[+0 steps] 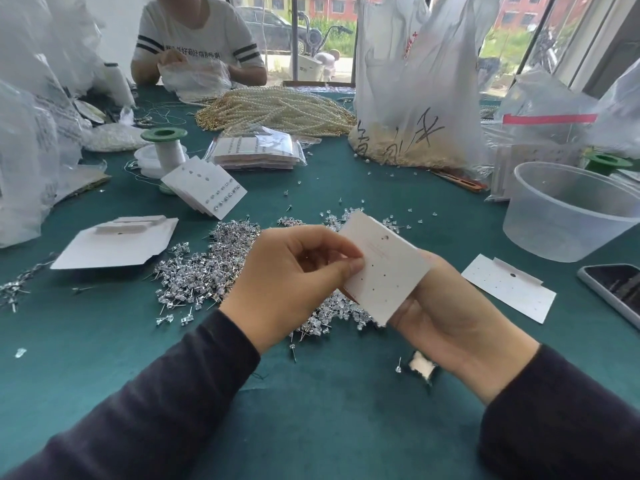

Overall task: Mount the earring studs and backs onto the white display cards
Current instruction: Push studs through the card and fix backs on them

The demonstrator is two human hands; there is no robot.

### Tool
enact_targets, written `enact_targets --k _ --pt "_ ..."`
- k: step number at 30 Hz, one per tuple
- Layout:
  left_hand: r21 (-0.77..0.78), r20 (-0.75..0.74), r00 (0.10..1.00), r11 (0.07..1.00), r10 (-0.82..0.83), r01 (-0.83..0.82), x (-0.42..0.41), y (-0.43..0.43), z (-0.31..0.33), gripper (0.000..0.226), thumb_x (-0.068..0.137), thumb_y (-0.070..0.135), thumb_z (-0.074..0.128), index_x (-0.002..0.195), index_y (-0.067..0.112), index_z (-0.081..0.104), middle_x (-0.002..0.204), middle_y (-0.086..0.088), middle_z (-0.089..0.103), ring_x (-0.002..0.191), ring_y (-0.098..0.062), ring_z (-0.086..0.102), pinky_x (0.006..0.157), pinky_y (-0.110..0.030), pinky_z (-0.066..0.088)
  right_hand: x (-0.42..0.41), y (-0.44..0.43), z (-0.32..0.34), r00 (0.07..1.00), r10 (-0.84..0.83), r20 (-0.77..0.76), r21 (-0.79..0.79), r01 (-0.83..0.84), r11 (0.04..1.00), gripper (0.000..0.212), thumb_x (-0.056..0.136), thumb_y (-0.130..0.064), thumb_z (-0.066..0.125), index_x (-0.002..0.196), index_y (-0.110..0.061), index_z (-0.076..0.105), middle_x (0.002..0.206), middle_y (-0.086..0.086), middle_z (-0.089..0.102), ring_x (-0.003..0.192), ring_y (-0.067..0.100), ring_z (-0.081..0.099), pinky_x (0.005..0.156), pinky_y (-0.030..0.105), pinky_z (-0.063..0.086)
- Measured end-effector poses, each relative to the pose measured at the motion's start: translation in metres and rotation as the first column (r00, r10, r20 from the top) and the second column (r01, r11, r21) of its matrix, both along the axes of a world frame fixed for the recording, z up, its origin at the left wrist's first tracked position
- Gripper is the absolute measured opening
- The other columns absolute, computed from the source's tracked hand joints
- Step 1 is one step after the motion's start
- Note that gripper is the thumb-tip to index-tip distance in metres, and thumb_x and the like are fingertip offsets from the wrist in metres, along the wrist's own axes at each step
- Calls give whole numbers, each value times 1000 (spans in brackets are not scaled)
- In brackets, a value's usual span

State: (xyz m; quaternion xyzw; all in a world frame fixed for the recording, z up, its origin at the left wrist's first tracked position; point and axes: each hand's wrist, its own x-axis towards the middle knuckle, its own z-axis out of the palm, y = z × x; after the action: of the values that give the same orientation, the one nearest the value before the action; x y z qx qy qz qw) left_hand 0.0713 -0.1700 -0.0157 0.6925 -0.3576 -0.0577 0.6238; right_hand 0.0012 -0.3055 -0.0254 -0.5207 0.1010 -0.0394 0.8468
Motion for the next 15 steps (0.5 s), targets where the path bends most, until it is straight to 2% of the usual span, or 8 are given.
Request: enact_targets --k 2,5,8,11,13,15 --pt "-31 3 999 998 52 -51 0 -1 -1 14 71 2 73 69 16 71 73 -25 65 60 -30 52 59 -48 47 0 2 1 998 -39 45 30 37 999 43 64 -5 62 107 4 63 100 18 70 84 24 67 78 37 57" --pt "-50 19 992 991 124 -123 0 -2 -2 12 72 5 73 70 16 72 72 -21 68 60 -30 56 60 -42 50 -2 4 3 994 -37 100 31 35 999 34 61 -5 64 94 1 69 89 11 73 77 19 70 68 30 58" --pt "-25 131 978 987 162 -160 -1 -2 -3 6 72 24 73 76 20 73 73 -9 71 68 -26 64 65 -43 53 -1 6 1 995 -37 97 11 36 999 30 56 -10 70 85 -2 73 89 11 73 78 19 69 72 30 58" --pt "46 172 983 996 69 -78 -5 0 0 37 61 50 69 86 22 72 77 -2 68 70 -21 63 64 -41 53 -1 5 -1 995 -76 69 17 75 997 28 57 -7 69 84 3 71 88 16 72 80 23 68 70 29 58" --pt "131 269 963 990 19 -56 -7 2 1 58 50 54 75 96 18 70 80 0 64 68 -17 59 63 -35 52 -1 5 -1 993 -98 62 2 98 995 21 59 -4 66 79 1 72 79 14 71 70 20 68 61 26 56" --pt "212 421 907 974 -23 -74 -6 2 0 66 48 51 78 102 14 69 83 3 61 70 -10 55 65 -21 48 -2 6 0 991 -118 56 7 118 993 16 60 -4 64 74 -1 73 73 12 71 64 17 67 55 23 54"
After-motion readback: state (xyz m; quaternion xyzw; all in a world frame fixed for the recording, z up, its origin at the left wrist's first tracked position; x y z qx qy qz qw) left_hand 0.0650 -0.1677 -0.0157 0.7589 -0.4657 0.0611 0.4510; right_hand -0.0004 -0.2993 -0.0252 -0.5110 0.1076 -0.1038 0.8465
